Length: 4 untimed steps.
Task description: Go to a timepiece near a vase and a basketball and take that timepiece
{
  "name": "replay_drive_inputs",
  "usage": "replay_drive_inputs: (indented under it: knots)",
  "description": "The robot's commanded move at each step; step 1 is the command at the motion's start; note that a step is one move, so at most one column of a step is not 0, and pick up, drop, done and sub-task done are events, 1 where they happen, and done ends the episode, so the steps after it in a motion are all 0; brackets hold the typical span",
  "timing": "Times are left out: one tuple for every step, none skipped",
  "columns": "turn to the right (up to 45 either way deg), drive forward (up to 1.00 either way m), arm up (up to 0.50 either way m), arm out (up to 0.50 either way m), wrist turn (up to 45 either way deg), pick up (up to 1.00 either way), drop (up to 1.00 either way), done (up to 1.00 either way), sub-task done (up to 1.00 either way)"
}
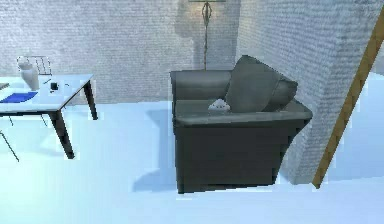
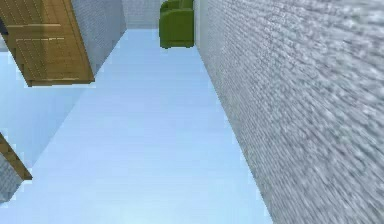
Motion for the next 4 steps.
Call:
replay_drive_inputs:
  knots:
    - [0.0, 0.05, 0.0, 0.0, 0.0, 0.0, 0.0, 0.0, 0.0]
    - [45.0, 0.0, 0.0, 0.0, 0.0, 0.0, 0.0, 0.0, 0.0]
    - [18.0, 0.0, 0.0, 0.0, 0.0, 0.0, 0.0, 0.0, 0.0]
    - [0.0, 1.0, 0.0, 0.0, 0.0, 0.0, 0.0, 0.0, 0.0]
